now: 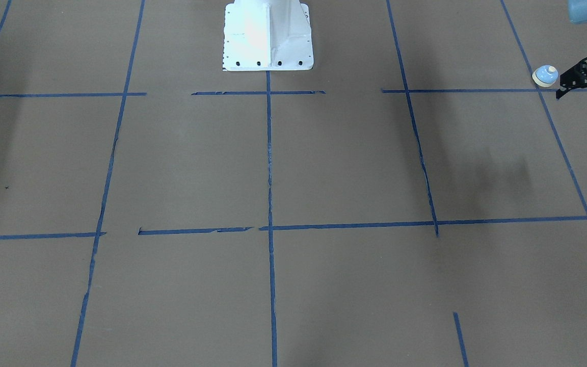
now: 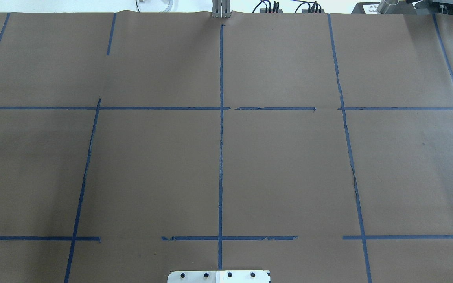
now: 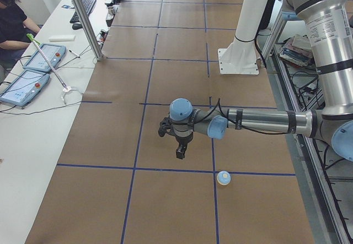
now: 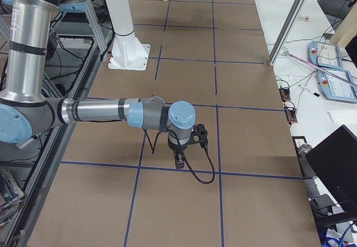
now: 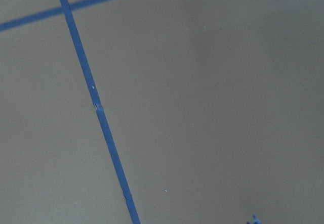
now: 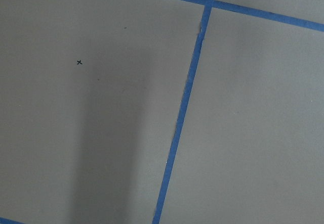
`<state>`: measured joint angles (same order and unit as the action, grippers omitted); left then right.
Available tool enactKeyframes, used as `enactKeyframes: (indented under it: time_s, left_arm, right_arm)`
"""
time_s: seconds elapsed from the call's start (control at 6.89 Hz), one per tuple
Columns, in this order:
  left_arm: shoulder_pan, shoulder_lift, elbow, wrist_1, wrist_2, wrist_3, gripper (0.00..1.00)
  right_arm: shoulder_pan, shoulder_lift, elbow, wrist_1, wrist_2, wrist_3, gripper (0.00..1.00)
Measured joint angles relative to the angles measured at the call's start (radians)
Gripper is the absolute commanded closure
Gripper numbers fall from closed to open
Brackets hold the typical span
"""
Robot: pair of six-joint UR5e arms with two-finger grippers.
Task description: Place and press bell with both arms
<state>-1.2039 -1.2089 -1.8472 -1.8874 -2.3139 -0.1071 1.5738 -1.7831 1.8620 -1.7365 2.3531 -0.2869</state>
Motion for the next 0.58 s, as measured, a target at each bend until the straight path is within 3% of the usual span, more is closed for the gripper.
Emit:
enactKeyframes:
  time_s: [0.29, 0.58]
  left_arm:
    - [0.12, 0.098, 0.072, -0.179, 0.028, -0.079, 0.0]
    - [0.227, 0.123, 0.135, -0.23, 0.032, -0.114, 0.0]
  right_arm:
    - [0.0, 0.0, 0.005, 0.0, 0.0, 0.0, 0.0]
    - [0.0, 0.0, 0.012, 0.0, 0.0, -0.001, 0.0]
